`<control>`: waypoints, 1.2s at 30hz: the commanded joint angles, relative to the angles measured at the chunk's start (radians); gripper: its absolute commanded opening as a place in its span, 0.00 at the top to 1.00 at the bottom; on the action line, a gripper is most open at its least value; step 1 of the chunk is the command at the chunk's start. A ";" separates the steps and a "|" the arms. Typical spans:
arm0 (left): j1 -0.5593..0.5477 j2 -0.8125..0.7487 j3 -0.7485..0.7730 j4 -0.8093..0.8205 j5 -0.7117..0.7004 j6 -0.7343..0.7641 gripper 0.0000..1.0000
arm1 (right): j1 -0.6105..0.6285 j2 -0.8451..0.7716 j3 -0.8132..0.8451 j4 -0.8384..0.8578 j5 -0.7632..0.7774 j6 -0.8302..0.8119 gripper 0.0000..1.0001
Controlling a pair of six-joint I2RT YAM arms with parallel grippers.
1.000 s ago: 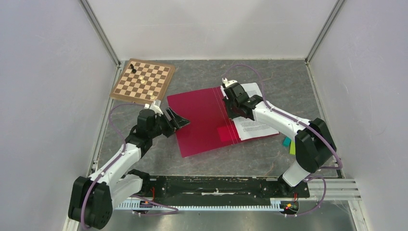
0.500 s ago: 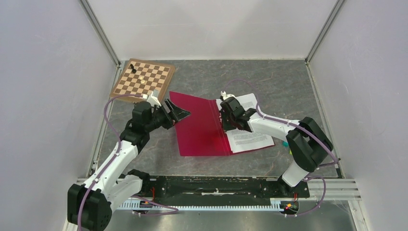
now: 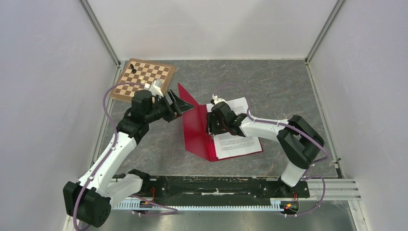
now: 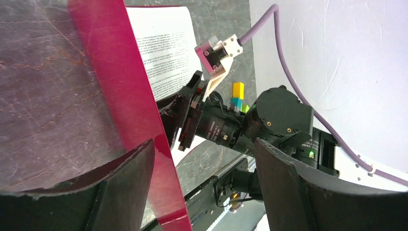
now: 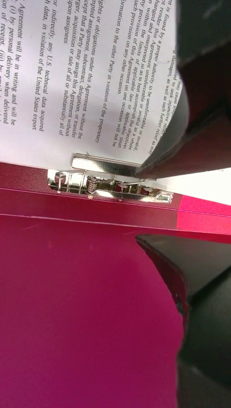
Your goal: Put the files into the folder
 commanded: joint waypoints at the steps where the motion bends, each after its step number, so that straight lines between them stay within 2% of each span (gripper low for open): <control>1: -0.050 0.033 0.063 -0.036 -0.017 0.054 0.18 | -0.005 -0.067 0.039 0.023 0.012 -0.007 0.47; 9: -0.175 0.140 0.184 -0.006 -0.074 0.061 0.18 | -0.103 -0.285 0.000 -0.081 0.103 -0.079 0.30; 13: -0.250 0.229 0.259 0.021 -0.094 0.076 0.18 | -0.189 -0.446 -0.027 -0.155 0.176 -0.126 0.25; 20: -0.356 0.428 0.379 0.137 -0.122 0.078 0.18 | -0.216 -0.683 -0.008 -0.305 0.371 -0.188 0.19; 28: -0.423 0.674 0.464 0.325 -0.085 0.052 0.18 | -0.216 -0.808 0.006 -0.413 0.468 -0.209 0.17; 36: -0.448 0.874 0.500 0.334 -0.086 0.077 0.18 | -0.216 -0.806 -0.044 -0.410 0.463 -0.217 0.16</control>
